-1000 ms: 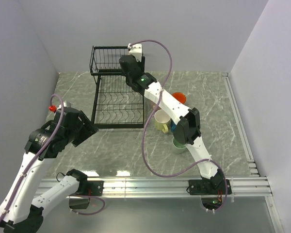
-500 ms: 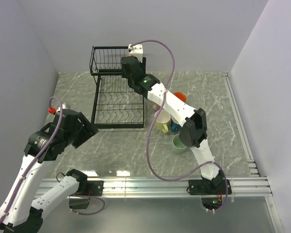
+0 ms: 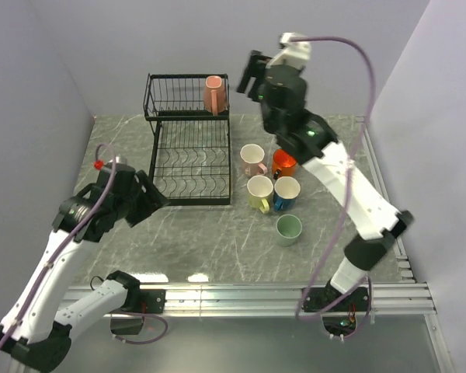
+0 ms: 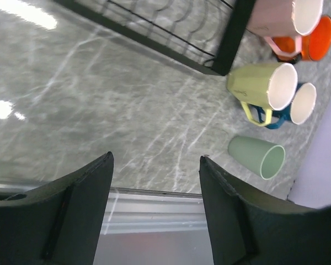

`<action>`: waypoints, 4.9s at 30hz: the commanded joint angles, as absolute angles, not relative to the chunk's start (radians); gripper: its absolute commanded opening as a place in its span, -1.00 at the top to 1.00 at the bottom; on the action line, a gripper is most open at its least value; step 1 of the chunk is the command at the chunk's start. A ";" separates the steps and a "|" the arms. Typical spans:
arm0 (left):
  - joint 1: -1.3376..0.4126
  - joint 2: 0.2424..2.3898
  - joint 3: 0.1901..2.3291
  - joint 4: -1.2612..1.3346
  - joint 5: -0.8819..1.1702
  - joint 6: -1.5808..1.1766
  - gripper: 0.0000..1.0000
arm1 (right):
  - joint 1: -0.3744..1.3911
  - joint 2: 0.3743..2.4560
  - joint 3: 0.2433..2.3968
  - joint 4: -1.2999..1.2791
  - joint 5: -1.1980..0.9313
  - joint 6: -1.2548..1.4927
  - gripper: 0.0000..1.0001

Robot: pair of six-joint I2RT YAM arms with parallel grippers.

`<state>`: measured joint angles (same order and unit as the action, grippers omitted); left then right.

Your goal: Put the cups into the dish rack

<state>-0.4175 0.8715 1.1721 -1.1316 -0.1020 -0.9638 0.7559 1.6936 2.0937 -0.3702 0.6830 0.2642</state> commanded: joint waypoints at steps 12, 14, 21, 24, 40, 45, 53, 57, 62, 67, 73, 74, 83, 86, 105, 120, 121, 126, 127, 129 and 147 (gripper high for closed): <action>-0.676 1.435 1.406 -0.749 0.051 -0.861 -0.49 | 0.652 1.143 1.332 -0.590 0.268 0.548 -0.47; -0.702 1.556 1.480 -0.732 0.067 -0.856 -0.47 | 0.649 1.083 1.296 -0.659 0.276 0.555 -0.45; -0.721 1.814 1.657 -0.713 0.115 -0.851 -0.43 | 0.641 0.896 1.238 -0.808 0.353 0.607 -0.43; -0.722 1.897 1.726 -0.722 0.114 -0.827 -0.42 | 0.638 0.825 1.206 -0.833 0.351 0.630 -0.43; -0.721 2.088 1.803 -0.766 0.101 -0.818 0.44 | 0.635 0.870 1.201 -0.830 0.299 0.572 -0.43; -0.721 2.065 1.778 -0.764 0.095 -0.821 0.99 | 0.634 0.882 1.198 -0.822 0.291 0.558 -0.43; -0.718 1.936 1.736 -0.765 0.052 -0.815 0.99 | 0.632 0.882 1.200 -0.779 0.236 0.587 -0.43; -0.716 1.892 1.727 -0.817 0.003 -0.792 0.99 | 0.632 0.885 1.201 -0.758 0.189 0.601 -0.43; -0.706 1.718 1.646 -0.775 0.003 -0.770 0.99 | 0.630 0.897 1.186 -0.640 -0.030 0.623 -0.54; -0.649 1.420 1.427 -0.518 0.176 -0.779 0.99 | 0.618 0.939 1.189 -0.530 -0.173 0.707 -0.67; -0.534 1.102 1.153 -0.258 0.391 -0.865 0.99 | 0.479 0.917 1.071 -0.271 -0.455 0.850 -0.76; -0.520 1.074 1.128 -0.226 0.420 -0.880 0.99 | 0.466 0.916 1.043 -0.217 -0.494 0.923 -0.78; -0.492 0.913 0.986 -0.012 0.594 -0.968 0.99 | 0.482 0.983 0.779 0.469 -0.693 1.387 -0.92; -0.494 0.891 0.991 -0.021 0.588 -0.956 0.99 | 0.505 1.005 0.778 0.537 -0.696 1.428 -0.93; -0.494 0.861 0.934 0.120 0.647 -0.991 0.99 | 0.592 1.078 0.787 0.616 -0.680 1.525 -0.76; -0.494 0.887 0.893 0.086 0.684 -0.954 0.99 | 0.594 1.134 0.765 0.910 -0.695 1.715 0.85; -0.494 0.893 0.890 0.087 0.686 -0.951 0.99 | 0.597 1.138 0.772 0.928 -0.706 1.721 0.85; -0.499 0.907 0.865 0.129 0.701 -0.966 0.99 | 0.617 1.173 0.821 0.931 -0.749 1.712 0.13; -0.499 0.913 0.865 0.129 0.700 -0.965 0.99 | 0.620 1.177 0.825 0.920 -0.750 1.704 0.06; -0.505 0.917 0.865 0.126 0.695 -0.959 0.99 | 0.623 1.177 0.830 0.910 -0.749 1.697 0.02; -0.511 0.948 0.877 0.074 0.666 -0.916 0.99 | 0.641 1.266 0.928 0.873 -0.838 1.664 -0.32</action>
<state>-0.4648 0.8963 0.8719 0.0845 0.5850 -0.9627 0.5701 1.2488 0.8360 0.8001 -0.7773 1.6405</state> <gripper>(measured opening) 0.106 0.861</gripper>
